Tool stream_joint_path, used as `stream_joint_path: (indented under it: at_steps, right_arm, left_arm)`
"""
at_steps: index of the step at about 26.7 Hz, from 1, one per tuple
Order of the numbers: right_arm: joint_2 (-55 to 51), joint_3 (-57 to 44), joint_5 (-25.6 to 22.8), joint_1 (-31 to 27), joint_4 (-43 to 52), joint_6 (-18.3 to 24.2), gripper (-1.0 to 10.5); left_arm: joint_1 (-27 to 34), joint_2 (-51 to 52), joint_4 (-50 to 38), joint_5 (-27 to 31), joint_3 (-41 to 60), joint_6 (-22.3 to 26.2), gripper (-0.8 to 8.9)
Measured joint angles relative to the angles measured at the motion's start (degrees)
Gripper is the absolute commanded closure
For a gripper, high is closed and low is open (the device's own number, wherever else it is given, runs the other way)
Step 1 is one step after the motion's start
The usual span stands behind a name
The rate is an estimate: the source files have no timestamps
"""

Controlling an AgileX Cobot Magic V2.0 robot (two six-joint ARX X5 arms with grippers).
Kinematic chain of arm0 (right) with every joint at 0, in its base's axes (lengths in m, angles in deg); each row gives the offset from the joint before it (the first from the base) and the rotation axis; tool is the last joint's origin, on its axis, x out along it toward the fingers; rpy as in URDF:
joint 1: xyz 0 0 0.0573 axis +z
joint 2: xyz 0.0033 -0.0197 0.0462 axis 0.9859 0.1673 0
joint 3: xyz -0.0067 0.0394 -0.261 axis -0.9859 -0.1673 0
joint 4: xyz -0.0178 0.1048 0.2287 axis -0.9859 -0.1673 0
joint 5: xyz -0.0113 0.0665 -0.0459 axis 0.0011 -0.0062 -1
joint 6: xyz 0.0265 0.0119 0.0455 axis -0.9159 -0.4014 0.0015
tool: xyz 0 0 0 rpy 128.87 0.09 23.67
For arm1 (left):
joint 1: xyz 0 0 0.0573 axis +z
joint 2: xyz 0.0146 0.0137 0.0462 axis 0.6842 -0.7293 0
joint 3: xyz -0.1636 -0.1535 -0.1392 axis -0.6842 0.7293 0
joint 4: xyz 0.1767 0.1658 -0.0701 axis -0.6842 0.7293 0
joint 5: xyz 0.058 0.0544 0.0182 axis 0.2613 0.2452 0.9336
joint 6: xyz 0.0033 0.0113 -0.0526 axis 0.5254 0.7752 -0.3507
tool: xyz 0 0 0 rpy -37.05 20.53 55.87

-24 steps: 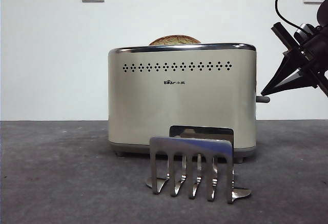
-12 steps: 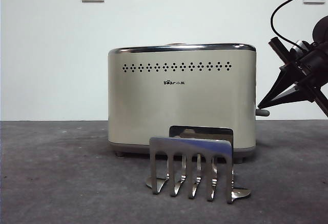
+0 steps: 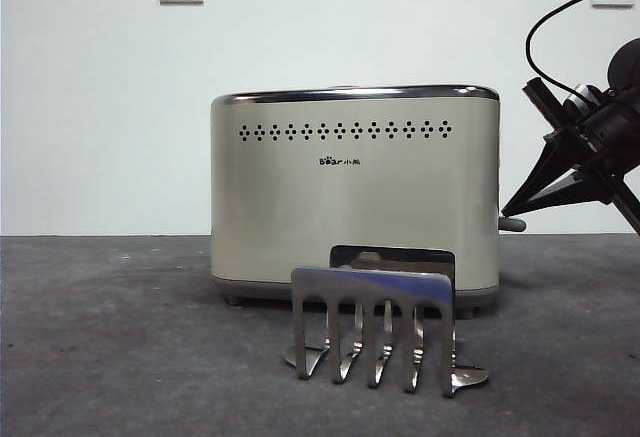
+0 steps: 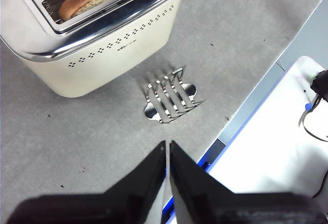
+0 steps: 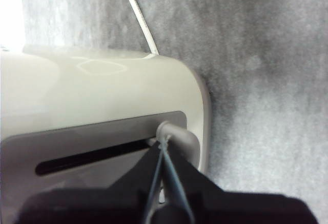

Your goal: Pick up a slice of bread from the rack,put the bread on the toaster,press the button

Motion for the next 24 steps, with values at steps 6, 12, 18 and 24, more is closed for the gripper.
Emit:
stream_joint_path:
  at_steps: [6,12,18,24]
  right_arm:
    - [0.02,0.11,-0.09,0.00,-0.74,0.98,9.5]
    - [0.37,0.28,-0.70,0.02,-1.18,1.14,9.5]
    - [0.39,0.33,-1.09,0.04,-1.36,1.16,9.5]
    - [0.55,0.33,0.28,-0.02,-0.74,1.95,9.5]
  left_arm:
    - [0.00,0.00,0.00,0.00,0.00,0.00,7.97]
    - [0.00,0.00,0.00,0.00,0.00,0.00,7.96]
    - [0.00,0.00,0.00,0.00,0.00,0.00,7.97]
    - [0.00,0.00,0.00,0.00,0.00,-0.02,7.97]
